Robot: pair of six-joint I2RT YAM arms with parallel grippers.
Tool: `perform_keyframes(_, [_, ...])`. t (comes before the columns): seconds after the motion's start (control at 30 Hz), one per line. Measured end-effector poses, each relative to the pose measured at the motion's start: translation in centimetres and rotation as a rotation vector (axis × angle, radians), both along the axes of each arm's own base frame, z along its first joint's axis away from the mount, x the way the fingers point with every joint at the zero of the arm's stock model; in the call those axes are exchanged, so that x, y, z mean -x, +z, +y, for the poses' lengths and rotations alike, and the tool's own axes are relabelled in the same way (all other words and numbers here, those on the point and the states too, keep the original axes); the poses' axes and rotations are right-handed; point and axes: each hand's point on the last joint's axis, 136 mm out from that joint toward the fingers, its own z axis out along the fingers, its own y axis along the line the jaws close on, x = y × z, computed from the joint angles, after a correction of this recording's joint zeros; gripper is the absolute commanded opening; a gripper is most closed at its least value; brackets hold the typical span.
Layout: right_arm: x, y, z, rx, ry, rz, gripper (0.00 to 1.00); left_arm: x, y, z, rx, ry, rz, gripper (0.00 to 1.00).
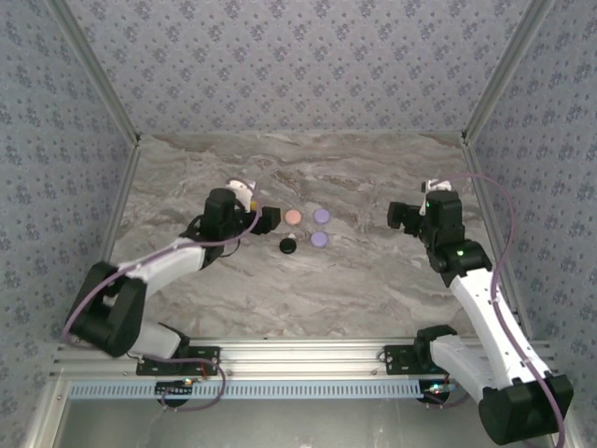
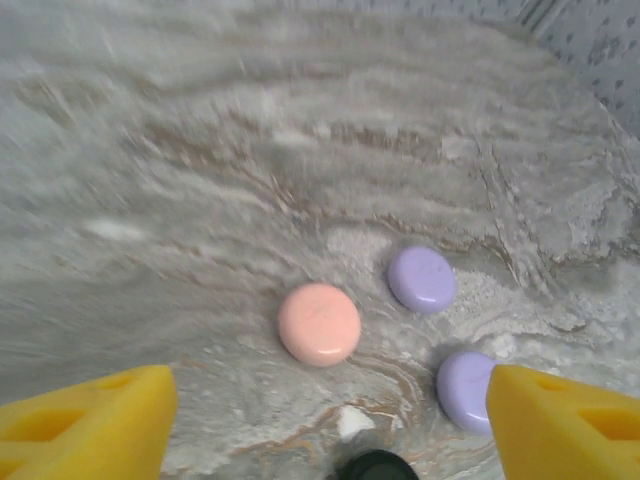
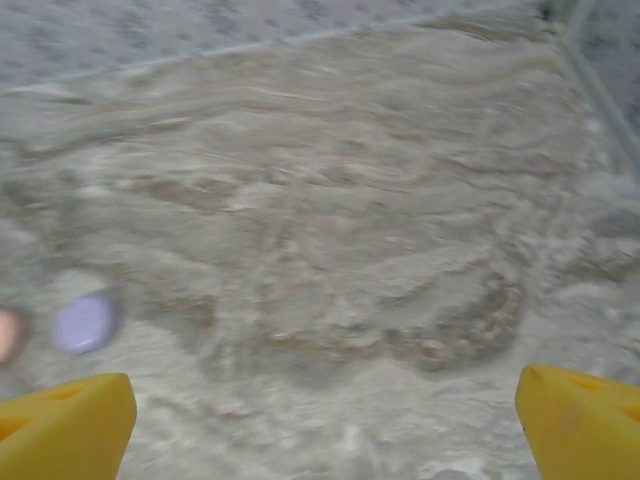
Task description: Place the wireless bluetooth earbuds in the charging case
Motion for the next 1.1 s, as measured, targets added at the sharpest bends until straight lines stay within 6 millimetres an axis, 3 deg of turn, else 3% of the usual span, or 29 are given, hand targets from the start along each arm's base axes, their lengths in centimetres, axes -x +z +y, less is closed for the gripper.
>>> perform_keyframes(0.2, [0.3,-9.1,-4.9,0.033,-0.152,0.059,1.00,2.2,2.4,5.2,-0.066,0.166,-0.191,0.99])
perform_keyframes(0.3, [0.0,-11.8,-6.2,0.049,-0.182,0.074,1.00,3.0,2.6,7.9,-0.111,0.268,-0.248,0.99])
perform_keyframes(0.4, [-0.7,-13.5,-6.3,0.064,-0.160,0.060,1.00,3.0,2.7,10.3,-0.170,0.366,-0.285,0.99])
perform_keyframes(0.63, [-4.3,-13.2,-5.0,0.090,-0.048,-0.060,1.00,3.2,0.9,14.0,-0.257,0.514,-0.281,0.99])
perform_keyframes(0.77, [-6.2,-14.2,-3.9,0.107,0.026,-0.092,1.00,3.2,0.2,15.7,-0.273,0.561,-0.266,0.99])
perform_keyframes(0.87, [-6.3,-15.5,-3.1,0.106,0.077,-0.063,1.00,3.0,0.4,16.9,-0.273,0.591,-0.269,0.99])
perform_keyframes(1.1, [-7.3,-14.1,-3.3,0.092,0.088,-0.116,1.00,2.4,-0.7,18.9,-0.342,0.604,-0.271,0.99])
